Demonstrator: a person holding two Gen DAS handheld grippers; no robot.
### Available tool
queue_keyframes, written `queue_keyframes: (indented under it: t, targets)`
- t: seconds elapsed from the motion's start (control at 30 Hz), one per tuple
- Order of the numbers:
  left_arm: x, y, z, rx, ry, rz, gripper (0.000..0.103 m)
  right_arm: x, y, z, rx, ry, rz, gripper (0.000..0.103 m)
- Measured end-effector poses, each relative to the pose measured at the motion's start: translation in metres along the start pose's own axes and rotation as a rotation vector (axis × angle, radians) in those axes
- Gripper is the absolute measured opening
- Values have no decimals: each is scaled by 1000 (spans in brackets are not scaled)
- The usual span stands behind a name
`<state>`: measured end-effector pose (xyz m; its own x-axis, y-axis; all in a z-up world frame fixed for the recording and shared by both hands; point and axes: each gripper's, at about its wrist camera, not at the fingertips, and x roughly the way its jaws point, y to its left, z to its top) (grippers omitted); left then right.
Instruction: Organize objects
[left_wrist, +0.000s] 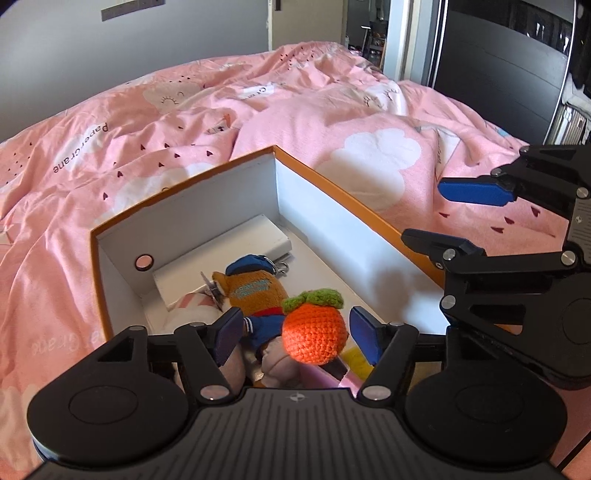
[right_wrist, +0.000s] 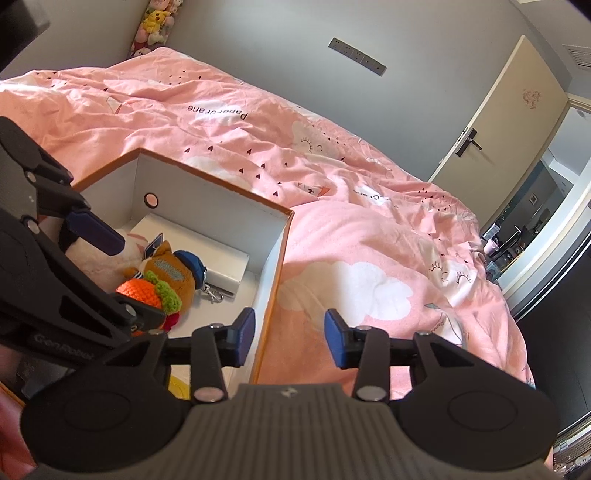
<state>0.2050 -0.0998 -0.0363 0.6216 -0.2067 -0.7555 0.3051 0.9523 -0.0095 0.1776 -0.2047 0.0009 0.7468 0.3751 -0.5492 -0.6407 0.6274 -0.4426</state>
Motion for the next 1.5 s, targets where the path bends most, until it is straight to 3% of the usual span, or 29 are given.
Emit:
queue_keyframes:
  t: [0.2,0.47,0.6,0.8,1.0,1.23,1.5]
  targets:
    - [-21,12,-4,-74,-36,-20,80,-10,-1,2,47,9,14,56]
    - [-50,41,-19,-207,-58,-89,81,-23,18,0,39,37,65,58]
    - [-68,51,-33,-234,-79,-104,80,-35,20,-1,100,39,115,59]
    - [-91,52,-57,-231,-114,-68,77,-50,20,-3,260,31,237,63]
    - [-97,62,-75,-265,-86,-11,71,-48,34,-5,332,55,308,62]
    - [-94,77,-75,-308,-99,90,70,-14,54,14,302,63,359,58]
    - [-83,89,-73,-348,-75,110,70,43,66,24,356,176,389,57]
